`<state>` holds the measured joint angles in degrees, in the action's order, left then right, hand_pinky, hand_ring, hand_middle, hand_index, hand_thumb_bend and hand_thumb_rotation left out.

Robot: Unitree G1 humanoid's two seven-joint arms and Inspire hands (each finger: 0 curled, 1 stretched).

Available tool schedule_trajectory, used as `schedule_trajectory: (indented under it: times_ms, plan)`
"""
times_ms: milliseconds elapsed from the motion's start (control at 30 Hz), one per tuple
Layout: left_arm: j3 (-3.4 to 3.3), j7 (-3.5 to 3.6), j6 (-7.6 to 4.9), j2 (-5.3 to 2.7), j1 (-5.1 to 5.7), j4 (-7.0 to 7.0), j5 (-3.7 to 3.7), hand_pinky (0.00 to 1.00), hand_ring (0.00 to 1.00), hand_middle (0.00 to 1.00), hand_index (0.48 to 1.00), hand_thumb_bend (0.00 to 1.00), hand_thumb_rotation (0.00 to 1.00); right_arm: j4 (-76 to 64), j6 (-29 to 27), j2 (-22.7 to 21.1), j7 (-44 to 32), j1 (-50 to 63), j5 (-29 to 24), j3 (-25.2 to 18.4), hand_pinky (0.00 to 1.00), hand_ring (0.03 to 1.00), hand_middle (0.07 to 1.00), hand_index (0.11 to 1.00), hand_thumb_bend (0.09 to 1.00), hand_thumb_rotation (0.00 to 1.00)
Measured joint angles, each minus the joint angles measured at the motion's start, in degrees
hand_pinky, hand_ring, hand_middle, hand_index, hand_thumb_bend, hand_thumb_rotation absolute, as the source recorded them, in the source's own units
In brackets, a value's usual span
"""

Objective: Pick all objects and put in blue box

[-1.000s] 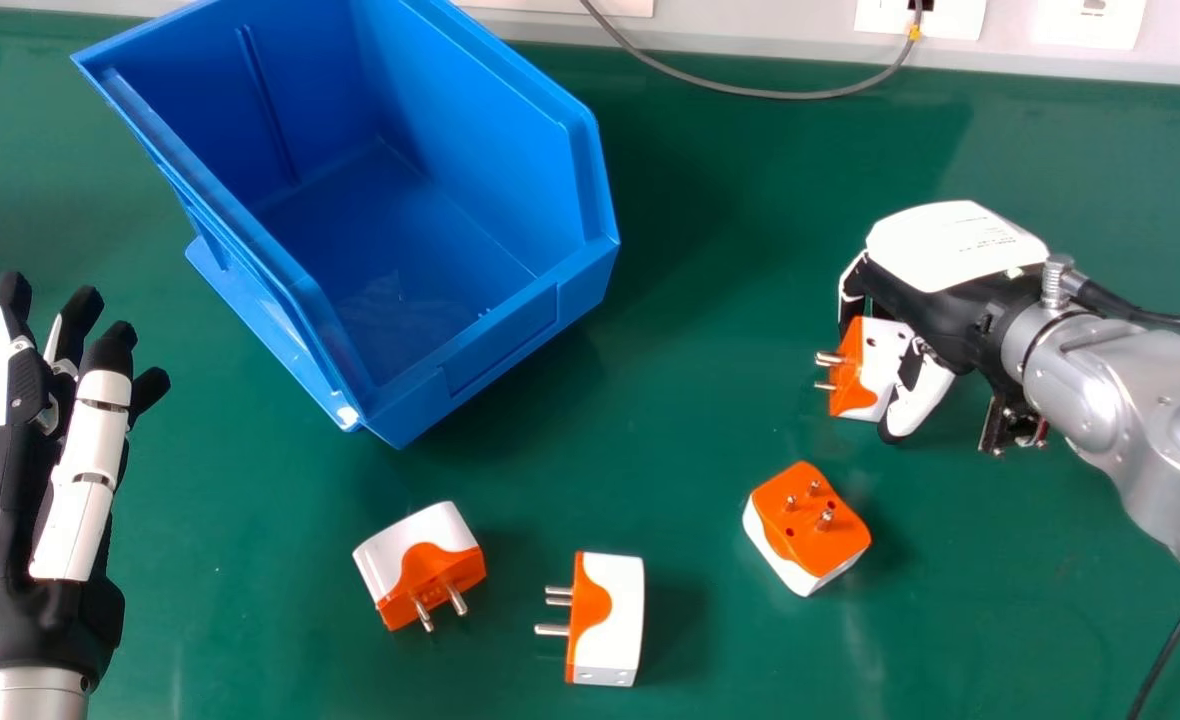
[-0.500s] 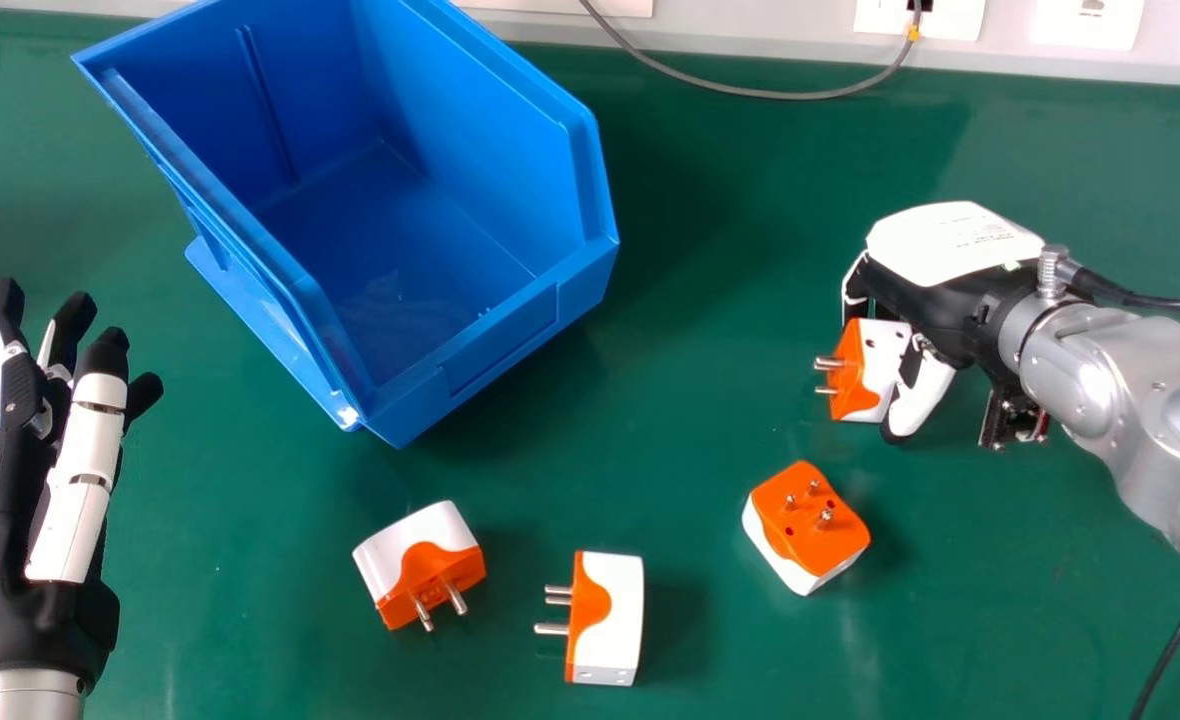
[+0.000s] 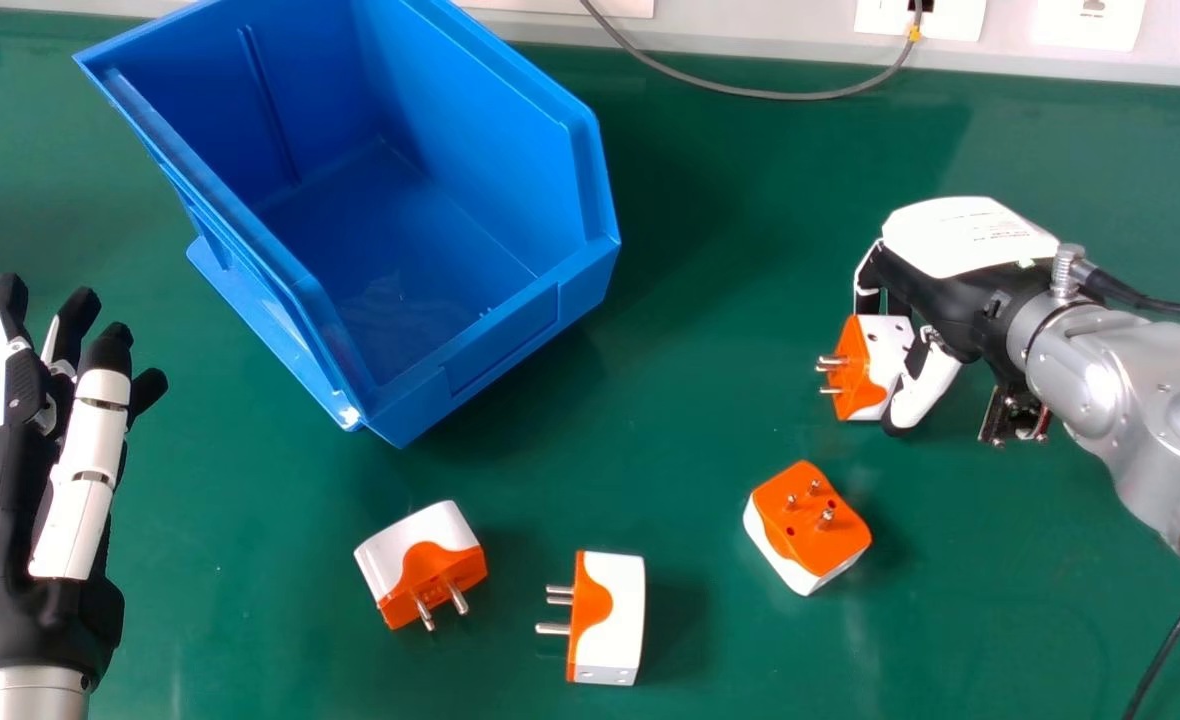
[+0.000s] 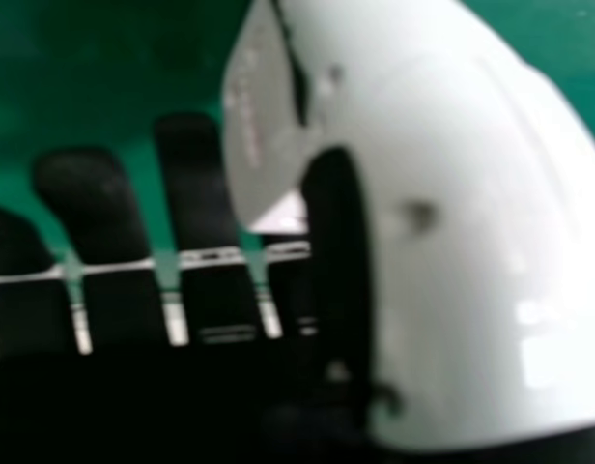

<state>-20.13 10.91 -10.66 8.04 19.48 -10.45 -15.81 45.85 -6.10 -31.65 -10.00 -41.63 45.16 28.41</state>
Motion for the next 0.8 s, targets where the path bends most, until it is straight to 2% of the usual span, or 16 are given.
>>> schedule_trajectory:
  times_ms: [100,200,300,400,500,600,667,733,800]
  plan:
    - [0.01,0.22,-0.04,0.0,-0.01,0.03,-0.01,0.89,0.96,0.98,0.974,0.28,0.69,-0.52,0.55,0.0,-0.4,0.07,-0.28,-0.16,0.02,0.064,0.133,0.171,0.33,0.02]
    - [0.01,0.52,-0.05,0.0,-0.14,0.17,-0.11,0.89,0.96,0.98,0.972,0.28,0.69,-0.8,1.08,0.11,-0.8,0.29,-1.39,-0.62,0.02,0.058,0.125,0.16,0.331,0.02]
    - [-0.01,0.82,-0.04,0.0,-0.5,0.44,-1.04,0.89,0.96,0.98,0.971,0.31,0.69,-0.8,1.65,0.22,-1.04,0.3,-2.16,-0.68,0.01,0.045,0.107,0.137,0.33,0.01]
    - [-0.02,0.96,-0.01,0.0,-0.7,0.54,-1.16,0.89,0.96,0.98,0.97,0.31,0.68,-1.02,2.0,0.22,-1.32,0.32,-2.22,-0.68,0.0,0.039,0.098,0.126,0.328,0.0]
    - [-0.02,0.96,0.13,0.0,-0.69,0.54,-1.19,0.89,0.96,0.98,0.97,0.3,0.67,-1.39,2.32,0.22,-1.61,0.39,-2.25,-0.68,0.0,0.036,0.095,0.122,0.324,0.0]
    - [-0.13,0.93,0.43,0.0,-0.68,0.53,-1.66,0.89,0.95,0.98,0.969,0.3,0.66,-1.9,2.43,0.21,-1.62,0.75,-2.41,-0.88,0.0,0.036,0.094,0.121,0.322,0.0]
    - [-0.16,0.76,0.46,0.0,-0.64,0.52,-1.55,0.89,0.95,0.98,0.968,0.3,0.66,-2.47,2.45,0.21,-1.72,1.16,-2.67,-1.23,0.0,0.035,0.093,0.121,0.318,0.0]
    - [-0.16,0.3,0.52,0.0,-0.62,0.52,-1.45,0.89,0.95,0.97,0.965,0.29,0.65,-3.39,2.55,0.2,-2.21,1.76,-3.29,-1.67,0.0,0.035,0.093,0.12,0.308,0.0]
    - [-0.17,0.19,0.55,0.0,-0.57,0.52,-1.04,0.88,0.95,0.97,0.964,0.28,0.65,-4.3,2.74,0.19,-2.7,2.19,-3.95,-1.87,0.0,0.035,0.092,0.12,0.302,0.0]
